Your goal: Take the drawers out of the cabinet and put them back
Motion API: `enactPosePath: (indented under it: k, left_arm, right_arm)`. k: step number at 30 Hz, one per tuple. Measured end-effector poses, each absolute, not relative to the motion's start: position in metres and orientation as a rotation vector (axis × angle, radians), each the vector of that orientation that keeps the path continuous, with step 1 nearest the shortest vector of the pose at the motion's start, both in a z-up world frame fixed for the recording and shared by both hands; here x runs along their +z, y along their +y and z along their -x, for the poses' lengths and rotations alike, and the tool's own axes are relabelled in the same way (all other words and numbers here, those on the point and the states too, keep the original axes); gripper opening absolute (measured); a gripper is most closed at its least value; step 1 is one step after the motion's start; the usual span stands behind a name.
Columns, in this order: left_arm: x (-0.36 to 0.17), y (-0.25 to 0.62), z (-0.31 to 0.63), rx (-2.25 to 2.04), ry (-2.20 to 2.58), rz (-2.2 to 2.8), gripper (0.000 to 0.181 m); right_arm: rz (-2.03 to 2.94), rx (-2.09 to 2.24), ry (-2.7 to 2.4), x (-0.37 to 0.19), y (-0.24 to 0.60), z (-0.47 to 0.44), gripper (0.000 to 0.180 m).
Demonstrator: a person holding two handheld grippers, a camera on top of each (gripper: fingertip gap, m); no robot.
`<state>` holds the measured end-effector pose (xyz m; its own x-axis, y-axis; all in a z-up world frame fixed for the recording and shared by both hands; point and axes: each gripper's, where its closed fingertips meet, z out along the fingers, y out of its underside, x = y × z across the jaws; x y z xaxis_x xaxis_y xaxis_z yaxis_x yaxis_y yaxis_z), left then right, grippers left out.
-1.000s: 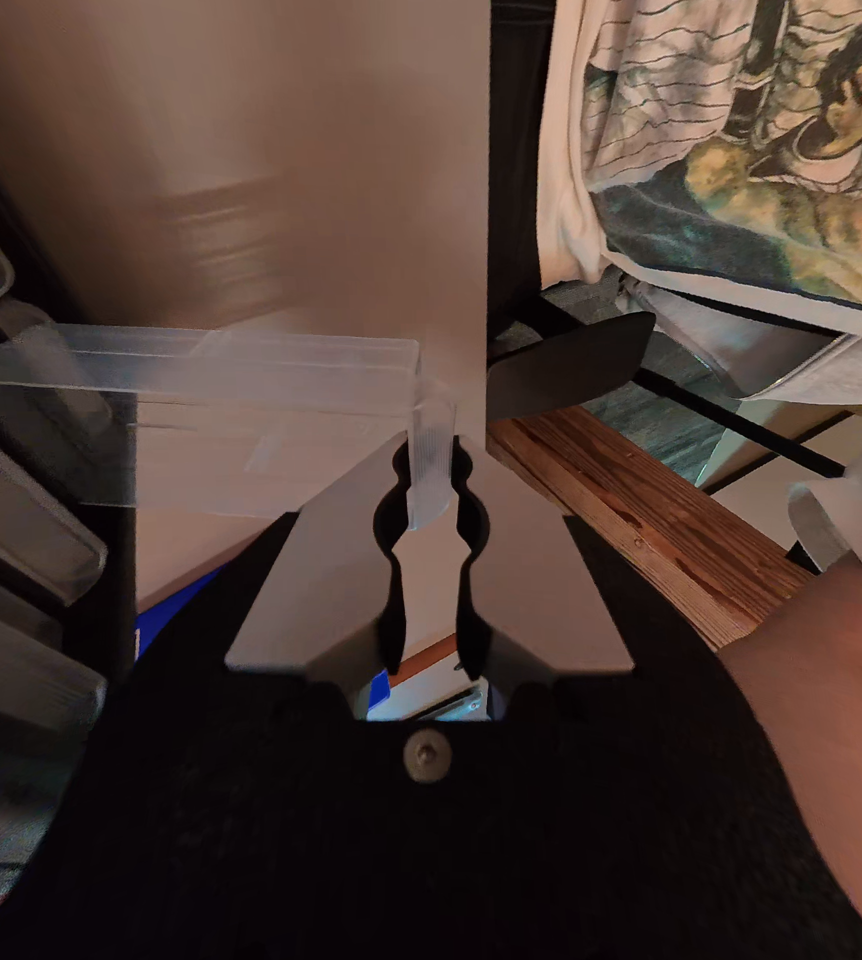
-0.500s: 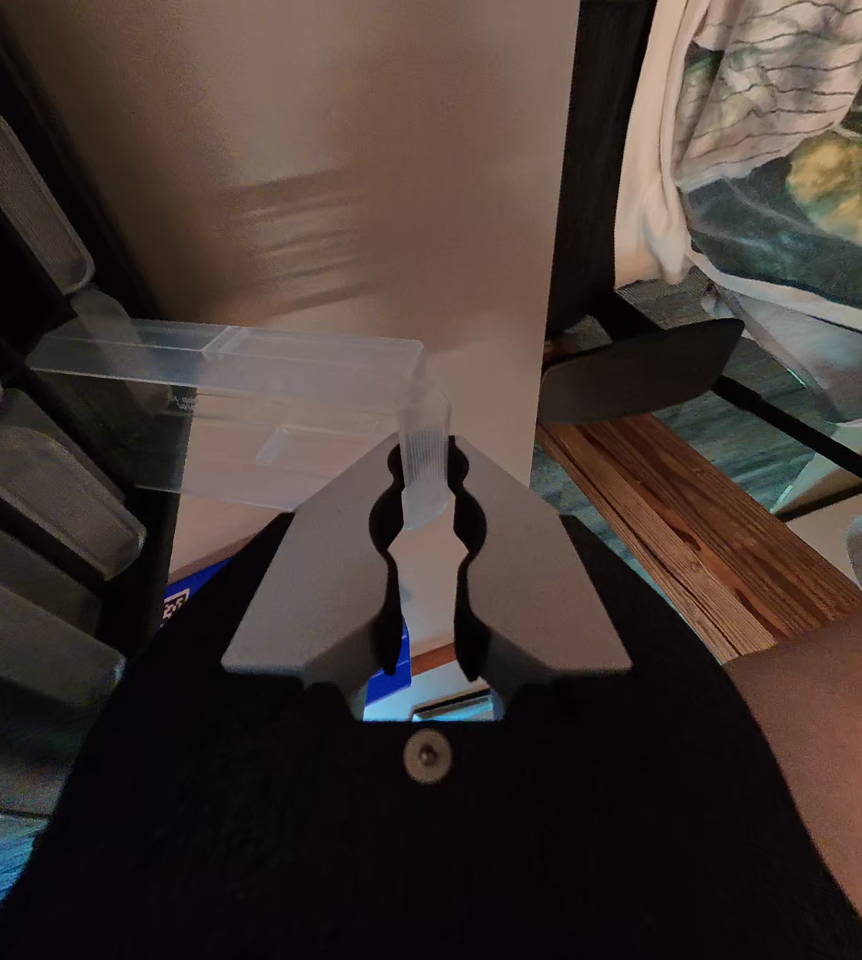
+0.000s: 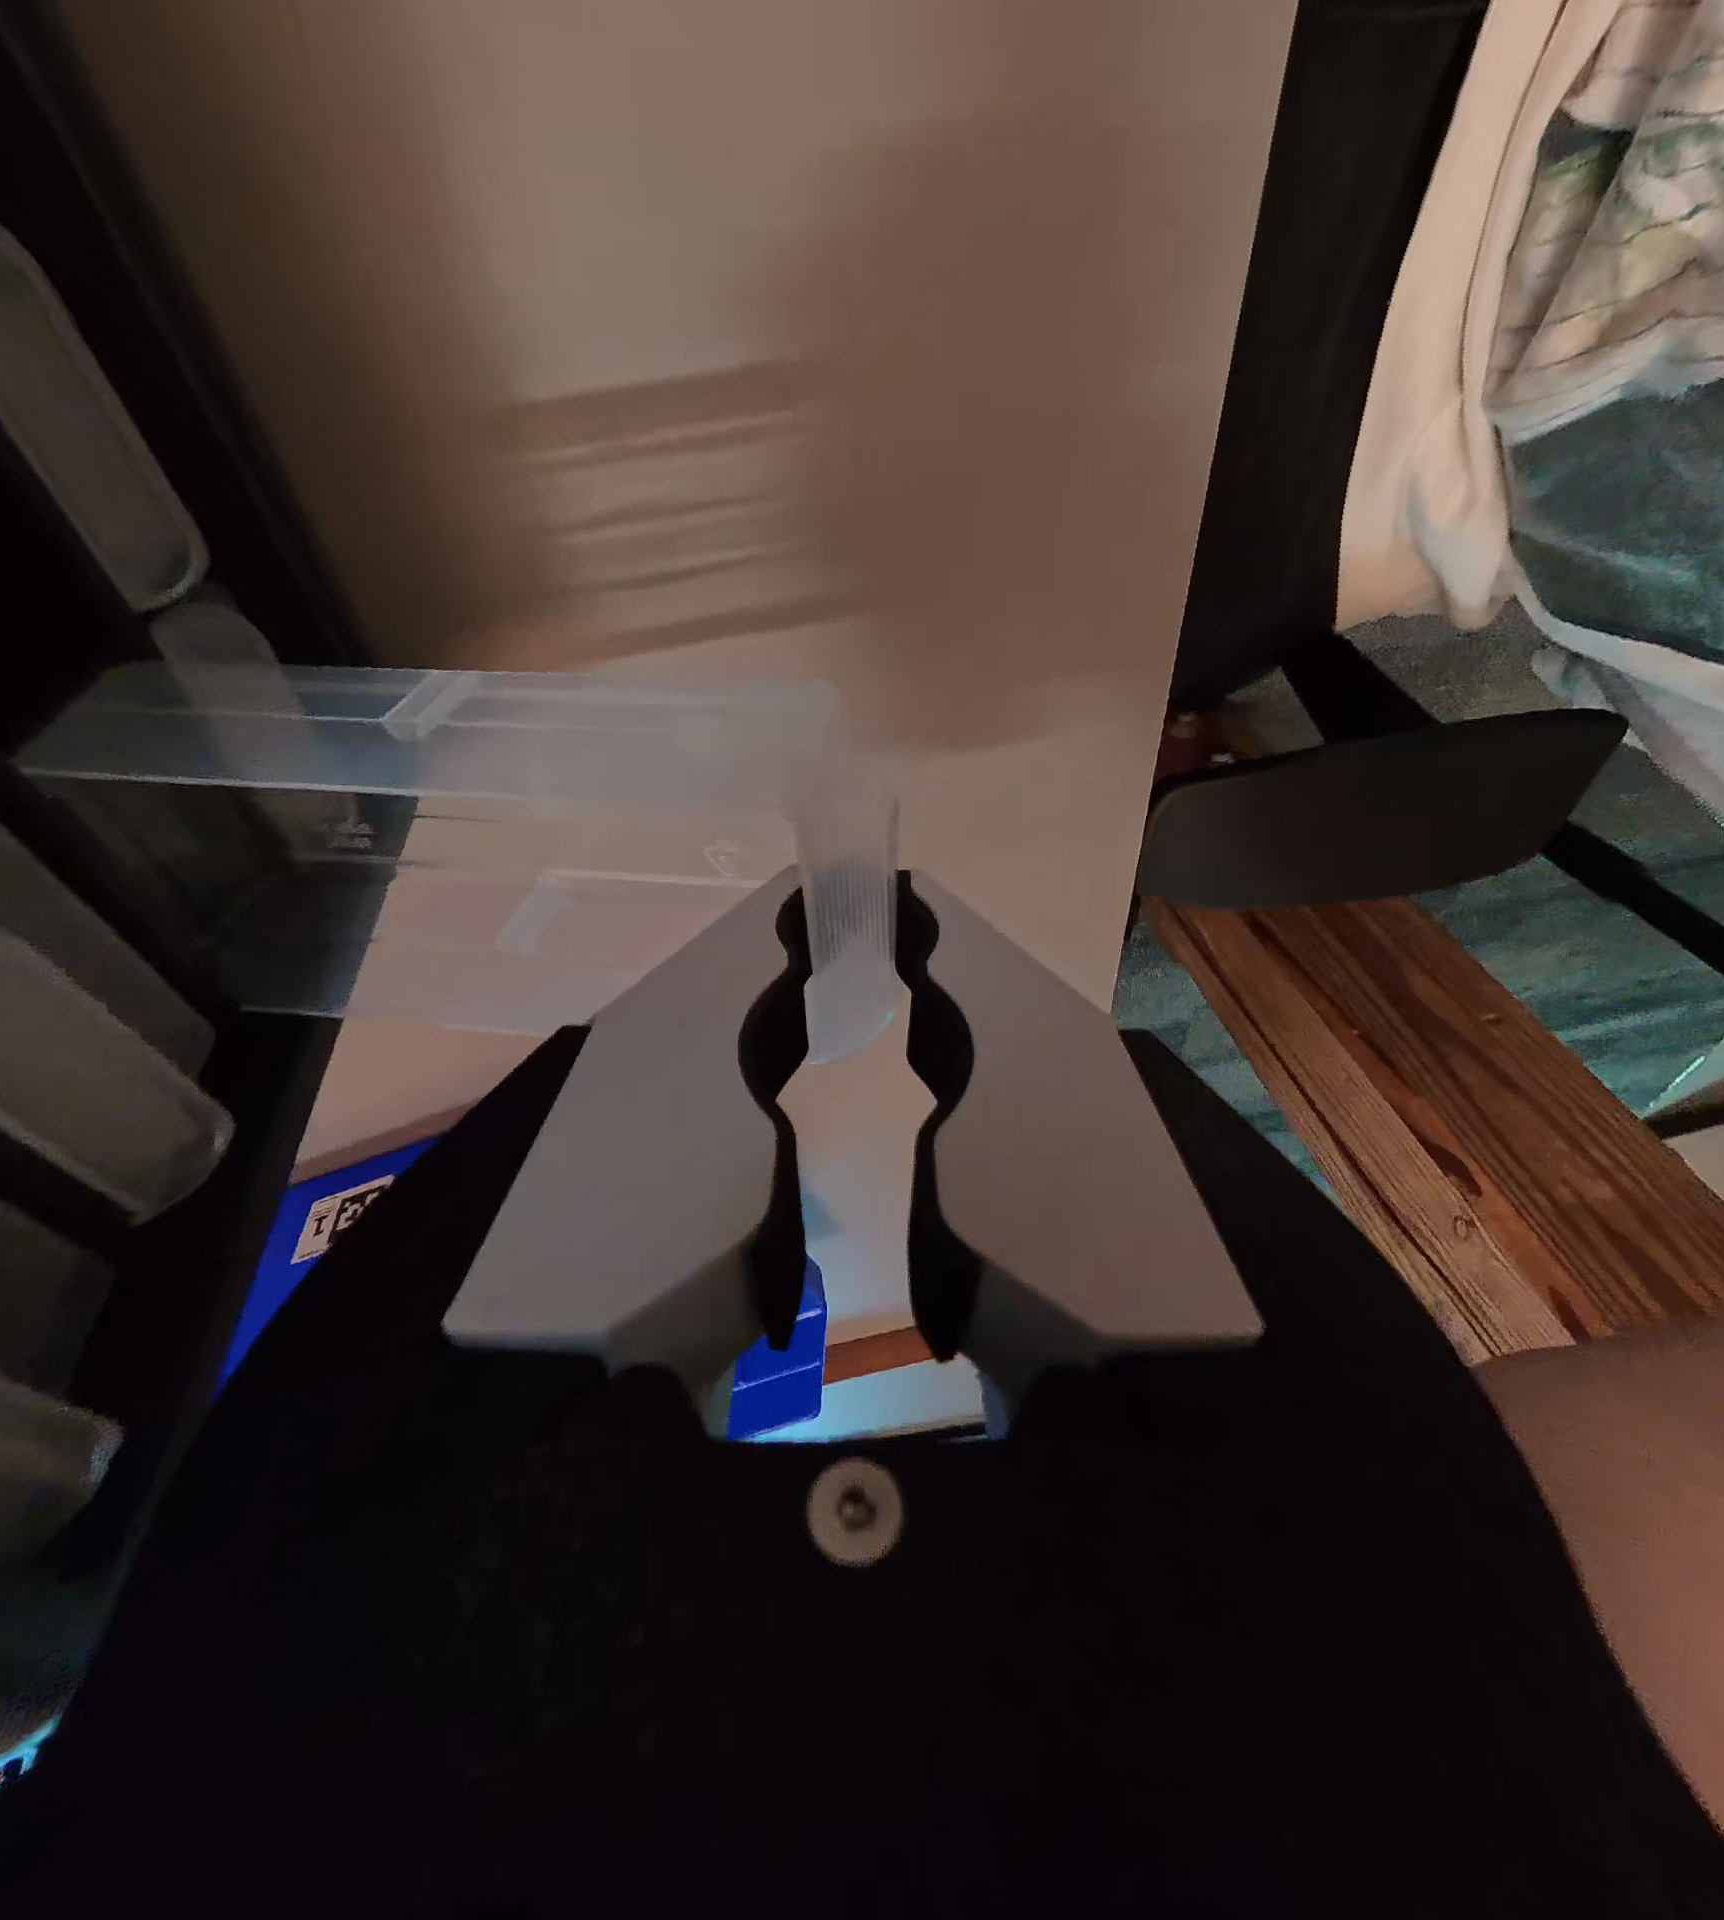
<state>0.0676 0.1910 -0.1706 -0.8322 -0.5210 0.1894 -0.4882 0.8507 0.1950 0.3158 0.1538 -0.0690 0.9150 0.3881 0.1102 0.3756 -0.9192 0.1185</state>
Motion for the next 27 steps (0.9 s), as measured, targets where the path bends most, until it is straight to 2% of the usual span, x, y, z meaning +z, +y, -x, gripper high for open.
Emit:
enactPosePath:
  k: [17,27]
  left_arm:
    - [-0.192,0.189,-0.071,-0.207,-2.894,-0.805,0.01]
    - [-0.215,0.212,-0.099,-0.223,-3.109,-0.924,0.011]
  right_arm:
    - [-2.957,0.248,0.613,-0.069,0.154,-0.316,0.0]
    - [-2.949,0.275,0.63,-0.069,0.154,-0.316,0.0]
